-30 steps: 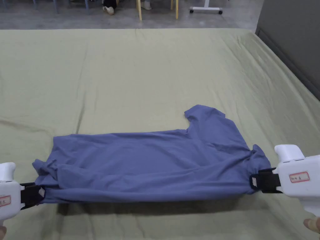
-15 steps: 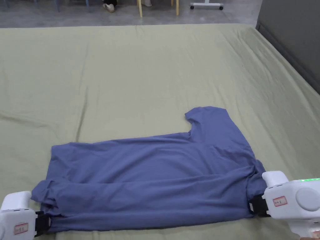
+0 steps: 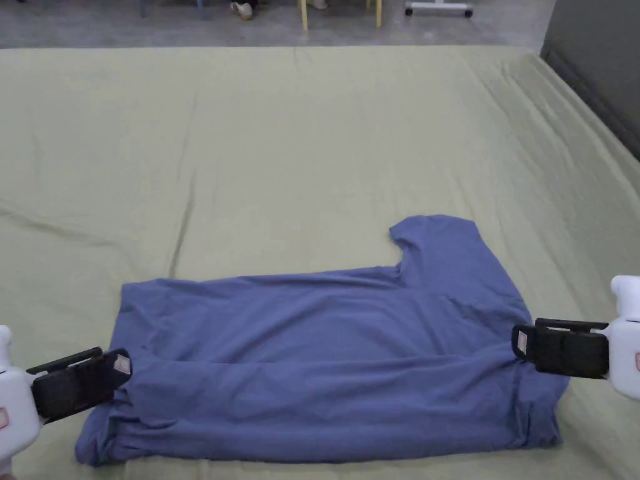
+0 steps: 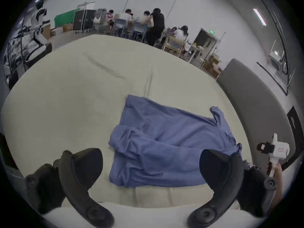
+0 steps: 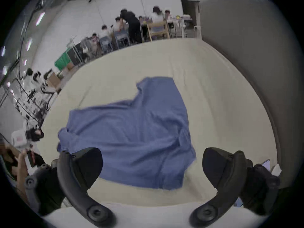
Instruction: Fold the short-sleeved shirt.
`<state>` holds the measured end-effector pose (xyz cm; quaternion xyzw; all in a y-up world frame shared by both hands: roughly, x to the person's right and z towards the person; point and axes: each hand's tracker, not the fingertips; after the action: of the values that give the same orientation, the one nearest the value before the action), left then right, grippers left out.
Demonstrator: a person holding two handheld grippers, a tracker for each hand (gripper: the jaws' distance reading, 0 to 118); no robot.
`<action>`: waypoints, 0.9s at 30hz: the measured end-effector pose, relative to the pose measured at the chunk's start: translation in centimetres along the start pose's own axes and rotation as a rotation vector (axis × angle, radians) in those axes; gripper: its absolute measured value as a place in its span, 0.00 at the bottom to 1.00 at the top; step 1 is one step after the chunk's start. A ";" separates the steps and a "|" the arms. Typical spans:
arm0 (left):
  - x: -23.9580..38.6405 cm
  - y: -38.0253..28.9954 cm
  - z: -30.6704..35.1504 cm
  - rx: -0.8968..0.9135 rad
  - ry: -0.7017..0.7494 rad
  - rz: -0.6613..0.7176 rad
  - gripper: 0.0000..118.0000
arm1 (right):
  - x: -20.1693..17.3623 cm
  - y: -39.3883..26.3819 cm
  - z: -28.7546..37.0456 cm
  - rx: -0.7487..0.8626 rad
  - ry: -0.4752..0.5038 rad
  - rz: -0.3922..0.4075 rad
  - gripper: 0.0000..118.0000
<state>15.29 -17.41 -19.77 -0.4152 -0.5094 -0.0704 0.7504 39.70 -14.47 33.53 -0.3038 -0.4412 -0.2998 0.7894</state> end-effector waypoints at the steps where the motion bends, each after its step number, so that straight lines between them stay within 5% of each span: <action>1: 0.0 0.1 -1.4 -0.035 0.006 -0.028 1.00 | -0.7 0.2 -0.3 -0.005 -0.009 0.004 1.00; 2: 0.5 -0.1 -2.0 -0.075 0.017 -0.056 1.00 | -1.3 0.1 -0.6 -0.003 -0.021 0.009 0.99; 3: 1.1 -0.6 -2.6 -0.111 0.031 -0.086 1.00 | -2.1 -0.2 -1.0 0.002 -0.035 0.019 0.88; 4: 1.8 -1.0 -3.0 -0.133 0.036 -0.101 0.79 | -2.5 -0.6 -2.0 0.004 -0.042 0.034 0.38; 5: 2.4 -1.3 -3.5 -0.143 0.024 -0.114 0.22 | -3.2 -1.1 -2.8 -0.001 -0.038 0.045 0.02; 6: 3.0 -1.9 -4.2 -0.145 0.038 -0.121 0.00 | -3.9 -1.7 -3.0 0.003 -0.040 0.042 0.02; 10: 1.9 -1.1 -8.4 -0.148 0.058 -0.132 0.00 | -5.9 -3.6 -4.4 -0.058 0.078 0.039 0.02; 11: 1.2 0.2 -9.4 -0.102 0.077 -0.108 0.07 | -6.2 -3.8 -4.4 -0.065 0.081 0.045 0.02; 12: 0.4 1.7 -10.5 -0.055 0.103 -0.119 0.44 | -6.2 -4.1 -4.7 -0.072 0.086 0.044 0.02; 13: 1.7 3.4 -10.9 -0.038 0.149 -0.158 0.99 | -6.1 -4.2 -4.7 -0.082 0.097 0.045 0.02; 15: 1.0 6.2 -13.0 0.069 0.224 -0.188 1.00 | -5.5 -4.2 -4.6 -0.092 0.106 0.039 0.02; 18: 1.5 9.6 -16.6 -0.106 0.224 -0.193 1.00 | -4.4 -4.3 -4.3 -0.098 0.077 0.047 0.02; 20: 1.4 9.7 -19.2 -0.202 0.345 -0.231 1.00 | -3.6 -4.4 -4.1 -0.102 0.052 0.045 0.02; 21: -0.3 9.6 -21.5 -0.232 0.382 -0.254 0.97 | -3.1 -4.4 -4.1 -0.102 0.036 0.036 0.02; 23: -0.6 8.6 -22.9 -0.219 0.367 -0.221 0.65 | -1.9 -4.2 -4.3 -0.111 0.018 0.018 0.02; 25: -1.1 8.0 -23.4 -0.249 0.241 -0.142 0.47 | -0.9 -3.9 -4.7 -0.110 -0.001 0.015 0.02; 26: -0.5 8.1 -22.6 -0.222 0.303 -0.140 0.12 | -0.4 -3.5 -5.0 -0.118 -0.014 0.021 0.02; 27: 0.2 8.4 -21.9 -0.192 0.280 -0.138 0.00 | 0.1 -2.8 -5.5 -0.126 -0.030 0.029 0.02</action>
<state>35.28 -27.12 -27.28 -0.4352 -0.4182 -0.2270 0.7643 40.55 -20.35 31.89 -0.3639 -0.4287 -0.3109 0.7663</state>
